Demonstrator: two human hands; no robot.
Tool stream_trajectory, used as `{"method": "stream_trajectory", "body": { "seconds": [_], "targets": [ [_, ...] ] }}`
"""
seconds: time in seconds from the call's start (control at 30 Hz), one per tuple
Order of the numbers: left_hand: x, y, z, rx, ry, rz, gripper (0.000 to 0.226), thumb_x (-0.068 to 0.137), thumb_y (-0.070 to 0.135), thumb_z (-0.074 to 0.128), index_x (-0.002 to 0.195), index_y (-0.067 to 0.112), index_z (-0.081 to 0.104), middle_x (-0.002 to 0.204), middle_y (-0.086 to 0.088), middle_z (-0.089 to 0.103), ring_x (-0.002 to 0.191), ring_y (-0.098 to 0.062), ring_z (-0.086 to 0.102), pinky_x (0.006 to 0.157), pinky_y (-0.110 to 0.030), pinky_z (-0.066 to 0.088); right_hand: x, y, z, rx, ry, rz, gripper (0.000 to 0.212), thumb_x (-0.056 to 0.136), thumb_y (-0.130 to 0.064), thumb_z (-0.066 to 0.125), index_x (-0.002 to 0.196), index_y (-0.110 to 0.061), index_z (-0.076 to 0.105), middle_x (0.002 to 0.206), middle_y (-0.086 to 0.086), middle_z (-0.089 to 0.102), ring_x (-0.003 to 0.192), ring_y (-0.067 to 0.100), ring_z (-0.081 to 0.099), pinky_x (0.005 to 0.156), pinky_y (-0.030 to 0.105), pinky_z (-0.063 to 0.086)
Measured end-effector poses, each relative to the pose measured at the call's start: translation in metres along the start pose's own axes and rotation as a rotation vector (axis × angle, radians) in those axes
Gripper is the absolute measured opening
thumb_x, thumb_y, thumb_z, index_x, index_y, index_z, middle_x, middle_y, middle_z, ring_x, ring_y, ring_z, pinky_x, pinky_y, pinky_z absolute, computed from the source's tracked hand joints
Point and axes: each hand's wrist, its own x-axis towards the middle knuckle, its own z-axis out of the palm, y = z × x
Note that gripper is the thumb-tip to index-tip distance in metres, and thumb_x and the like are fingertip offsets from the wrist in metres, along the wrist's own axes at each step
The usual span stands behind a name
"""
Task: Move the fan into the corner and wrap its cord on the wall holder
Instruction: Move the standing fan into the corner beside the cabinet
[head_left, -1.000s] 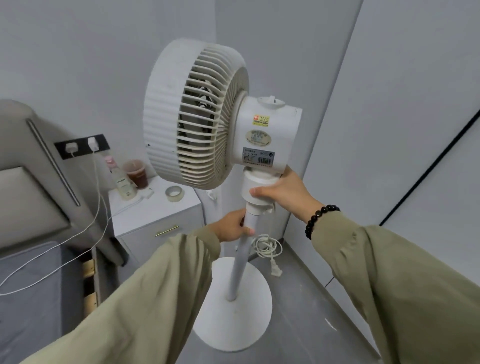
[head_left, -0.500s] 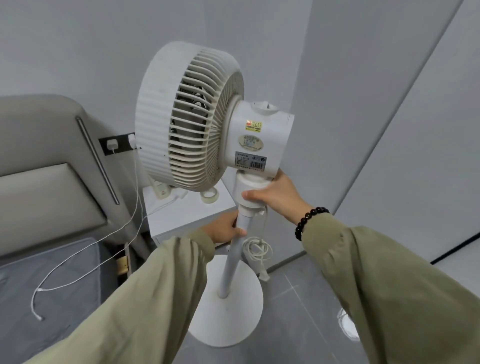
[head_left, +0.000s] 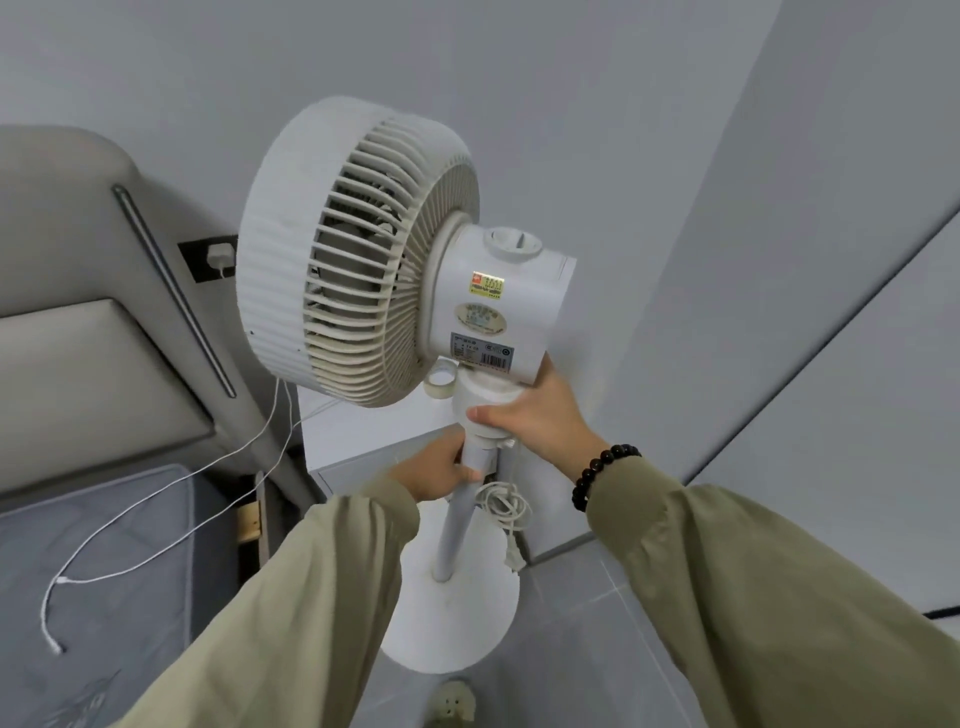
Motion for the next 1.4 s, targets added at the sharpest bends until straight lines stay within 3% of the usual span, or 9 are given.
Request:
{"method": "stream_trajectory", "body": {
  "seconds": [0.23, 0.47, 0.73, 0.87, 0.93, 1.03, 1.1, 1.23, 1.4],
  "targets": [
    [0.069, -0.082, 0.023, -0.042, -0.082, -0.055, 0.031, 0.089, 0.014, 0.058, 0.119, 0.009, 0.054, 0.110, -0.002, 0.057, 0.104, -0.018, 0.053, 0.090, -0.033, 0.044, 0.054, 0.086, 0.041, -0.018, 0.035, 0.050, 0.085, 0.044, -0.034, 0.086, 0.119, -0.020, 0.049, 0.114, -0.008, 0.063, 0.104, 0.008, 0.061, 0.089, 0.034, 0.055],
    [0.140, -0.162, 0.066, -0.010, -0.084, -0.018, 0.038, 0.088, 0.017, 0.060, 0.125, 0.009, 0.052, 0.119, -0.006, 0.059, 0.108, -0.018, 0.053, 0.091, -0.029, 0.041, 0.102, 0.196, 0.071, -0.056, 0.055, 0.041, 0.083, 0.043, -0.037, 0.085, 0.118, -0.019, 0.053, 0.110, -0.009, 0.066, 0.101, 0.003, 0.063, 0.085, 0.030, 0.056],
    [0.201, -0.244, 0.113, 0.028, -0.041, 0.026, 0.048, 0.081, 0.023, 0.064, 0.125, 0.009, 0.053, 0.126, -0.011, 0.058, 0.117, -0.025, 0.053, 0.102, -0.045, 0.041, 0.120, 0.289, 0.101, -0.092, 0.062, -0.033, 0.075, 0.055, -0.020, 0.088, 0.115, -0.023, 0.044, 0.098, -0.023, 0.054, 0.093, 0.001, 0.055, 0.078, 0.015, 0.045],
    [0.215, -0.272, 0.131, -0.004, -0.009, 0.042, 0.052, 0.084, 0.013, 0.065, 0.132, 0.008, 0.047, 0.132, -0.008, 0.052, 0.121, -0.018, 0.046, 0.103, -0.032, 0.037, 0.119, 0.318, 0.118, -0.141, 0.049, -0.075, 0.072, 0.058, -0.017, 0.086, 0.111, -0.029, 0.038, 0.091, -0.030, 0.047, 0.090, -0.002, 0.052, 0.066, 0.003, 0.039],
    [0.219, -0.281, 0.132, 0.004, -0.023, 0.066, 0.060, 0.083, 0.017, 0.066, 0.138, 0.013, 0.041, 0.135, 0.000, 0.048, 0.123, -0.011, 0.041, 0.103, -0.028, 0.033, 0.121, 0.322, 0.125, -0.153, 0.057, -0.087, 0.071, 0.059, -0.018, 0.086, 0.114, -0.025, 0.041, 0.095, -0.027, 0.049, 0.093, 0.001, 0.051, 0.068, 0.006, 0.040],
    [0.227, -0.297, 0.126, 0.034, -0.015, 0.044, 0.070, 0.076, 0.039, 0.067, 0.137, 0.017, 0.042, 0.136, -0.001, 0.050, 0.126, -0.017, 0.045, 0.108, -0.041, 0.037, 0.126, 0.319, 0.136, -0.174, 0.077, -0.096, 0.080, 0.059, -0.021, 0.086, 0.125, -0.015, 0.041, 0.105, -0.014, 0.050, 0.096, 0.005, 0.050, 0.078, 0.016, 0.042],
    [0.224, -0.298, 0.124, 0.031, -0.012, 0.055, 0.066, 0.082, 0.027, 0.067, 0.140, 0.015, 0.039, 0.140, -0.002, 0.047, 0.129, -0.017, 0.042, 0.109, -0.039, 0.034, 0.128, 0.319, 0.141, -0.189, 0.076, -0.099, 0.083, 0.058, -0.023, 0.086, 0.127, -0.015, 0.041, 0.106, -0.013, 0.050, 0.097, 0.006, 0.051, 0.080, 0.018, 0.043],
    [0.219, -0.308, 0.130, -0.065, 0.019, 0.091, 0.051, 0.087, 0.007, 0.061, 0.134, 0.008, 0.043, 0.125, 0.001, 0.053, 0.116, -0.011, 0.047, 0.087, -0.008, 0.041, 0.126, 0.321, 0.147, -0.210, 0.060, -0.089, 0.083, 0.058, -0.024, 0.085, 0.127, -0.017, 0.040, 0.107, -0.012, 0.054, 0.098, 0.008, 0.055, 0.081, 0.020, 0.046],
    [0.217, -0.319, 0.134, -0.208, 0.081, 0.118, 0.030, 0.086, 0.000, 0.060, 0.115, 0.006, 0.055, 0.099, -0.002, 0.059, 0.095, -0.013, 0.053, 0.072, -0.010, 0.045, 0.125, 0.320, 0.150, -0.240, 0.042, -0.069, 0.087, 0.052, -0.031, 0.084, 0.128, -0.020, 0.043, 0.116, -0.007, 0.061, 0.104, 0.013, 0.060, 0.091, 0.032, 0.052]
  ]
}}
